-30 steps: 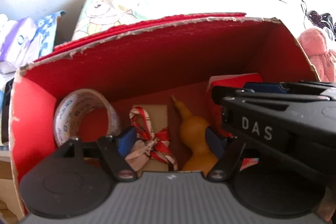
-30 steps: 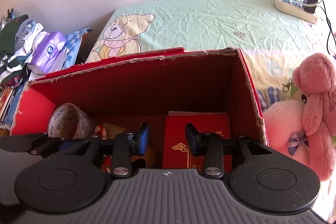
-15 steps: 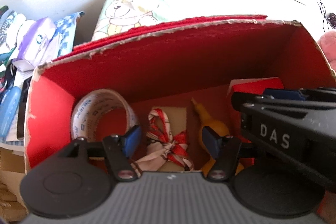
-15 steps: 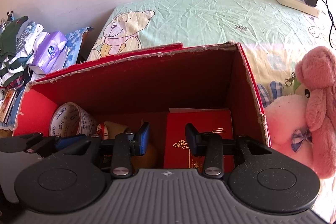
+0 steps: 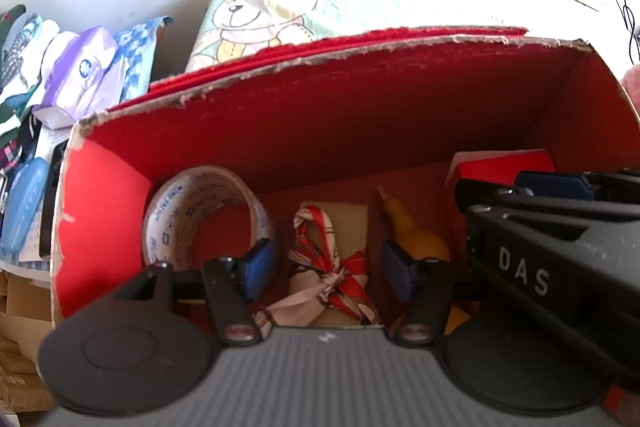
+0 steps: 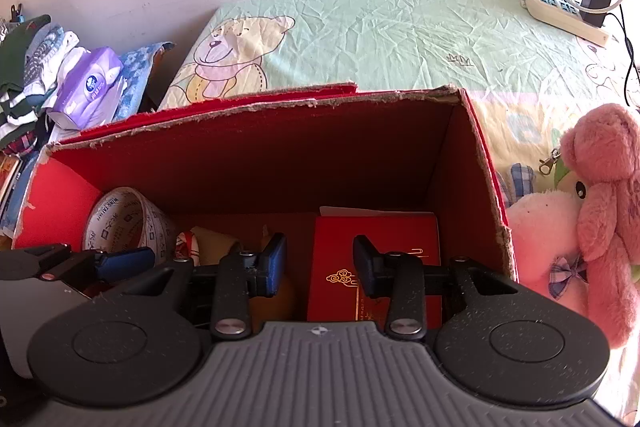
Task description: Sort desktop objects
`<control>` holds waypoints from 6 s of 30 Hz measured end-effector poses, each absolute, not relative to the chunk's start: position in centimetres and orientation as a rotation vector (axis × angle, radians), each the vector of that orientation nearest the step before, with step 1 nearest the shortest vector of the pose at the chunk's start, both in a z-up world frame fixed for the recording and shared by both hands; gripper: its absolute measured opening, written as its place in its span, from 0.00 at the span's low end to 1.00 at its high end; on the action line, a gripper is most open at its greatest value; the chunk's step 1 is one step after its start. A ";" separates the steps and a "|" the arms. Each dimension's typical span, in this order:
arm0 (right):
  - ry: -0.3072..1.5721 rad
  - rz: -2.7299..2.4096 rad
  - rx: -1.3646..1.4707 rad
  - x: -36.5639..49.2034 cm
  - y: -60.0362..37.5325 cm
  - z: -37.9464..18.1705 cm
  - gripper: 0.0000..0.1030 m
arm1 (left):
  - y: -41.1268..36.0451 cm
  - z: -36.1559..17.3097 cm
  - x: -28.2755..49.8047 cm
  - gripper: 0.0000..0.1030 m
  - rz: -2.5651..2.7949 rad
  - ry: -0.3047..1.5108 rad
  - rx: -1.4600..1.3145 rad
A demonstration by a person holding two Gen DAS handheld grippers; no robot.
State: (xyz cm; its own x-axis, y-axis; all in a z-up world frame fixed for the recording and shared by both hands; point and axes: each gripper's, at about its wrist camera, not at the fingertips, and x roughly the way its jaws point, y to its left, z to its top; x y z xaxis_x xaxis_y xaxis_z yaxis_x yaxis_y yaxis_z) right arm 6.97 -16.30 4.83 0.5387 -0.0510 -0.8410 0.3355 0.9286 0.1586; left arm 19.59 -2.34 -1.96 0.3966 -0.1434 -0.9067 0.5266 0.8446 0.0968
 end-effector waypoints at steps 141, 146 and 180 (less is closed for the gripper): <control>0.544 -0.330 0.284 -5.1 -14.9 12.9 0.67 | 3.0 7.6 9.0 0.99 -0.327 0.833 0.240; 0.573 -0.290 0.267 -6.0 -15.2 13.1 0.67 | 2.6 8.1 7.0 0.99 -0.278 0.853 0.235; 0.908 -0.215 0.303 -12.2 -16.4 6.6 0.70 | 2.0 -1.7 2.1 0.99 -0.284 1.209 0.358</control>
State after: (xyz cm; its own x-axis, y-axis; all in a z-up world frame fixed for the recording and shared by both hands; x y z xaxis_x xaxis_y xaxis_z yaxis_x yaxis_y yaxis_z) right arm -12.24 -16.40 6.57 0.5987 -0.0557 -0.7990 0.3095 0.9362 0.1666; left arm 2.12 2.01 -1.75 0.3308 -0.0233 -0.9434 0.3994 0.9092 0.1176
